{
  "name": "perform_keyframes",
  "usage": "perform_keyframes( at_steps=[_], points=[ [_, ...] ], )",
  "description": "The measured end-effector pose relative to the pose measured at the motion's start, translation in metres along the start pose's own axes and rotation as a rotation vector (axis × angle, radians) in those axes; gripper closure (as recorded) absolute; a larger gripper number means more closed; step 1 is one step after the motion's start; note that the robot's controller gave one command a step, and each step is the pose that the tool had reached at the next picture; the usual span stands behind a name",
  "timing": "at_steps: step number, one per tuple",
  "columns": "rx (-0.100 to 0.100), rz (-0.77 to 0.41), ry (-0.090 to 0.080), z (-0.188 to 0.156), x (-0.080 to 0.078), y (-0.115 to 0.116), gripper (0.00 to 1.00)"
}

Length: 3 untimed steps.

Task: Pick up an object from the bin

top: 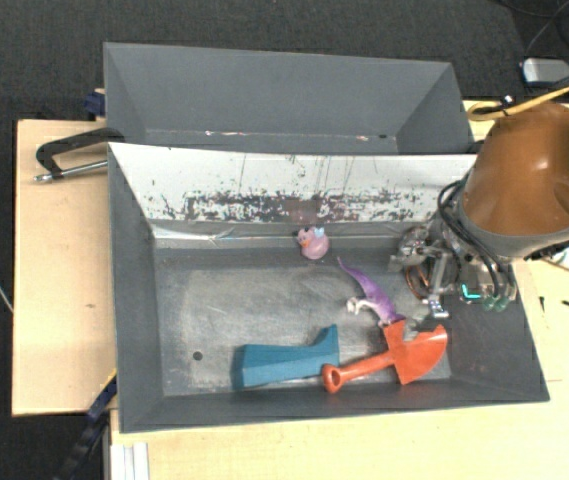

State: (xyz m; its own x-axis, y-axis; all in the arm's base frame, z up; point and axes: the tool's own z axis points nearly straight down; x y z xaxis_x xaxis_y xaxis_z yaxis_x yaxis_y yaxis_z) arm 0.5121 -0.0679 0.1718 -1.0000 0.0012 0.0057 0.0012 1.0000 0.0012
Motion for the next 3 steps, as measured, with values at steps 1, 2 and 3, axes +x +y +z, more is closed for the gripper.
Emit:
perform_keyframes(
  at_steps=[1,2,3],
  points=[
    [0.001,-0.001,-0.008,-0.004,-0.002,0.000,0.00],
    [0.002,-0.039,-0.014,0.042,0.007,0.008,0.00],
    [0.000,-0.175,-0.023,0.083,0.002,-0.024,1.00]
  ],
)
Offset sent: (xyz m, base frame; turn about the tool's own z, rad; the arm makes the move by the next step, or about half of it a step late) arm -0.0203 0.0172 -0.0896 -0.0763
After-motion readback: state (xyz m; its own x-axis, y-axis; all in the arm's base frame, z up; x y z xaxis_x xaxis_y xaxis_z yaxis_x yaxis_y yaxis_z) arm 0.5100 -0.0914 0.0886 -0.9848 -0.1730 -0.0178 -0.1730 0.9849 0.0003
